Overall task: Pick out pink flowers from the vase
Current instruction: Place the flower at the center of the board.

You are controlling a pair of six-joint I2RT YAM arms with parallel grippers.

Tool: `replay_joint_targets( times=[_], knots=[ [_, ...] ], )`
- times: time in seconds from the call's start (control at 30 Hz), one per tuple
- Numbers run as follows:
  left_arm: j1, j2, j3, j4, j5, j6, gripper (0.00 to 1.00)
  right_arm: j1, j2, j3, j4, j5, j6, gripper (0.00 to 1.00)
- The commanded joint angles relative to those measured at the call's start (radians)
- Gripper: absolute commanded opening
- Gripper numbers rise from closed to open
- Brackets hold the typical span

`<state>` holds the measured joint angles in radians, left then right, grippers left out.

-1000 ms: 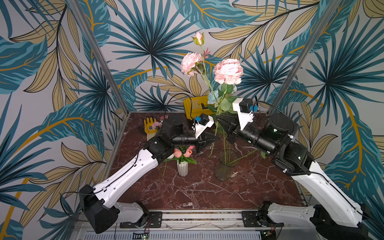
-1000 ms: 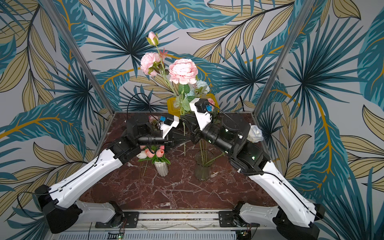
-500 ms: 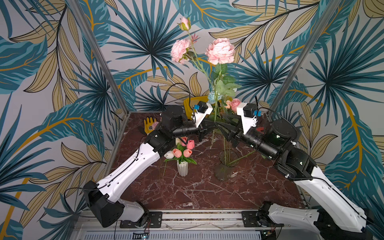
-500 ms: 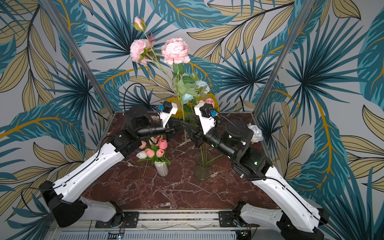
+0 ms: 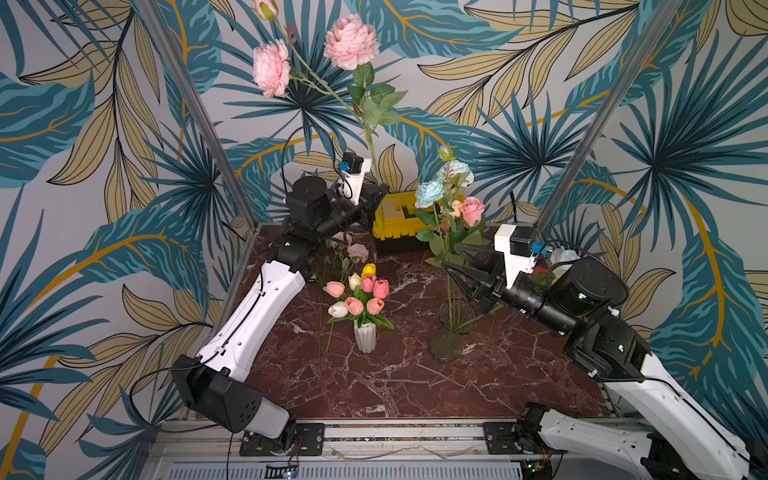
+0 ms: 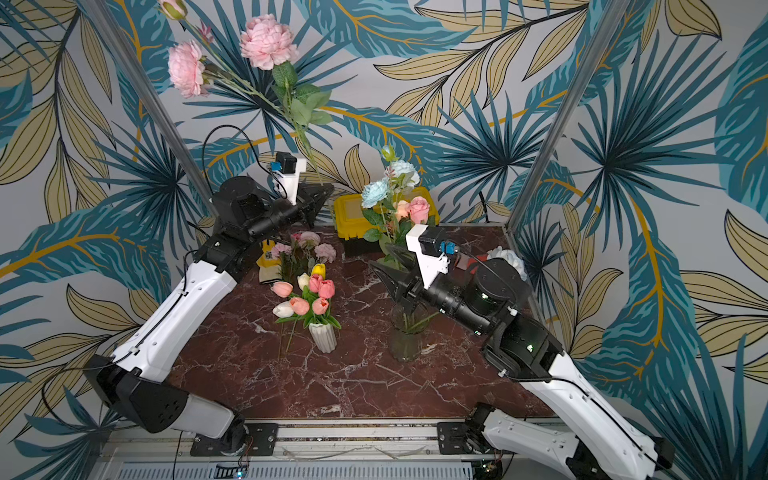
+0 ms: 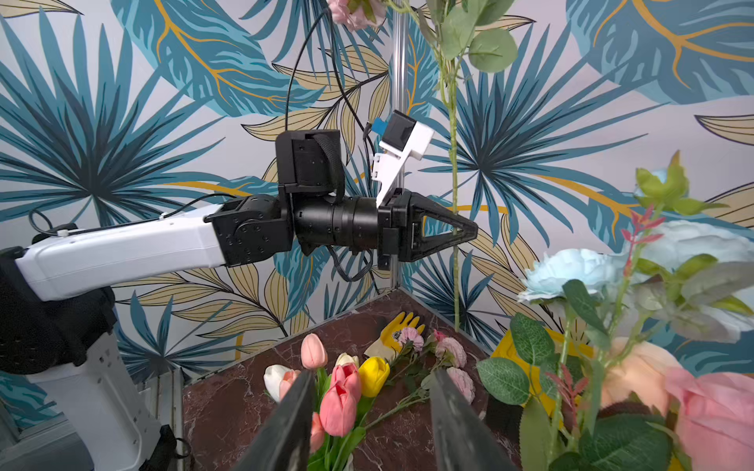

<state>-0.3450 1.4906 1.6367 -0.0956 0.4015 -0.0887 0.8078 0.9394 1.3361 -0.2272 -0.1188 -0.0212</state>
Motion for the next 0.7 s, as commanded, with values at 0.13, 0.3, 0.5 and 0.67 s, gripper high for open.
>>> replay_joint_targets(
  times=[0.13,0.3,0.5,0.67],
  knots=[
    [0.179,-0.029,-0.087,-0.107,-0.046,-0.115,0.00,0.004,-0.008,-0.055,0.042,-0.065,0.034,0.47],
    [0.241,-0.024,-0.204,-0.213,0.028,-0.166,0.00,0.005,-0.010,-0.090,0.060,-0.079,0.049,0.47],
    [0.275,0.003,-0.336,-0.322,0.133,-0.157,0.00,0.005,-0.010,-0.115,0.079,-0.091,0.069,0.47],
    [0.276,0.022,-0.419,-0.435,0.175,-0.127,0.00,0.006,-0.004,-0.132,0.102,-0.104,0.082,0.47]
  ],
)
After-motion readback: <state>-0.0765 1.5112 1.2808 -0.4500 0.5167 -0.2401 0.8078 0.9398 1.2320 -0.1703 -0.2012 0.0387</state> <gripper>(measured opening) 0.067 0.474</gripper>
